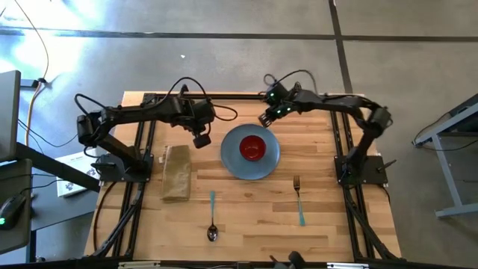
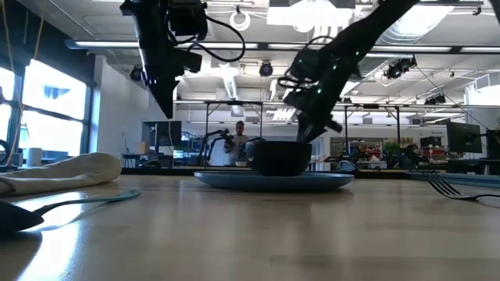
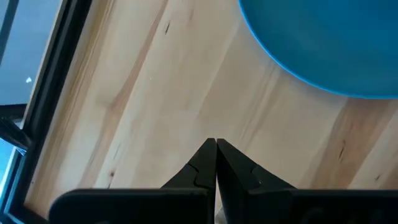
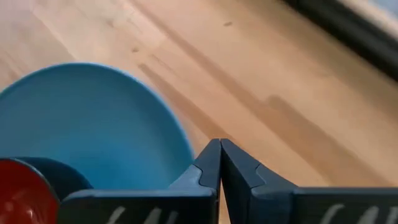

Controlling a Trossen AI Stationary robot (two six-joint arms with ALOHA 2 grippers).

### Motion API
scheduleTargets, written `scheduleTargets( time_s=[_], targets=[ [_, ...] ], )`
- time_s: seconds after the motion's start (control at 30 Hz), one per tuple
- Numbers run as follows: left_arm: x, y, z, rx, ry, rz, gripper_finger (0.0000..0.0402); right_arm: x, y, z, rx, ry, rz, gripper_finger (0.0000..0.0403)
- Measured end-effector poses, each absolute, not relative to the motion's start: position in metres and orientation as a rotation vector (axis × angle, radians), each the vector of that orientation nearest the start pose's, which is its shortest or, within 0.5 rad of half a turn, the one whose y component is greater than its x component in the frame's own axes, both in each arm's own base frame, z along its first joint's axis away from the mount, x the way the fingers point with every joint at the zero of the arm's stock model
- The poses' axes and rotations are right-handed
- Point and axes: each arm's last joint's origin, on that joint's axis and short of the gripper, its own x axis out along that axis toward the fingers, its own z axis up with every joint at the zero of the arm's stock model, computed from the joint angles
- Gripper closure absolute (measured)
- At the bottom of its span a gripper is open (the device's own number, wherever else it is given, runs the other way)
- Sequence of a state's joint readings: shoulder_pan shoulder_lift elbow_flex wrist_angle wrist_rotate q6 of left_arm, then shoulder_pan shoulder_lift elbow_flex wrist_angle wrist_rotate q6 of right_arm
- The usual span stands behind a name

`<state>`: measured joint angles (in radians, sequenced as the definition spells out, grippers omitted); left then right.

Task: Set table place
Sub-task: Move the blue plate to the center of the table

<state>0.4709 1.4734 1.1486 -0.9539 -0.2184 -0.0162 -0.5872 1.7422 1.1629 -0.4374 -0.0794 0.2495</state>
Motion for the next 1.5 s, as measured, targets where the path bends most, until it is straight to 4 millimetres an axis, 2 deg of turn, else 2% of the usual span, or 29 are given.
scheduleTargets(
  time_s=[0.2, 0.37, 0.87, 1.17, 1.5],
  targets=[
    [0.241, 0.13, 0.253, -0.182, 1.284, 0.61, 0.0401, 0.311, -0.2, 0.169, 0.634, 0.897, -0.576, 0.0403],
    [0.242, 0.13, 0.253, -0.179, 1.272, 0.614, 0.0401, 0.317, -0.195, 0.157, 0.652, 0.923, -0.57, 0.0403],
    [0.242, 0.131, 0.254, -0.174, 1.27, 0.621, 0.0402, 0.32, -0.193, 0.152, 0.666, 0.932, -0.623, 0.0403],
    [0.242, 0.131, 0.254, -0.175, 1.27, 0.619, 0.0402, 0.321, -0.194, 0.131, 0.695, 0.997, -0.621, 0.0403],
    [0.242, 0.131, 0.253, -0.175, 1.27, 0.619, 0.0402, 0.325, -0.187, 0.129, 0.697, 1.013, -0.589, 0.0403]
  ],
)
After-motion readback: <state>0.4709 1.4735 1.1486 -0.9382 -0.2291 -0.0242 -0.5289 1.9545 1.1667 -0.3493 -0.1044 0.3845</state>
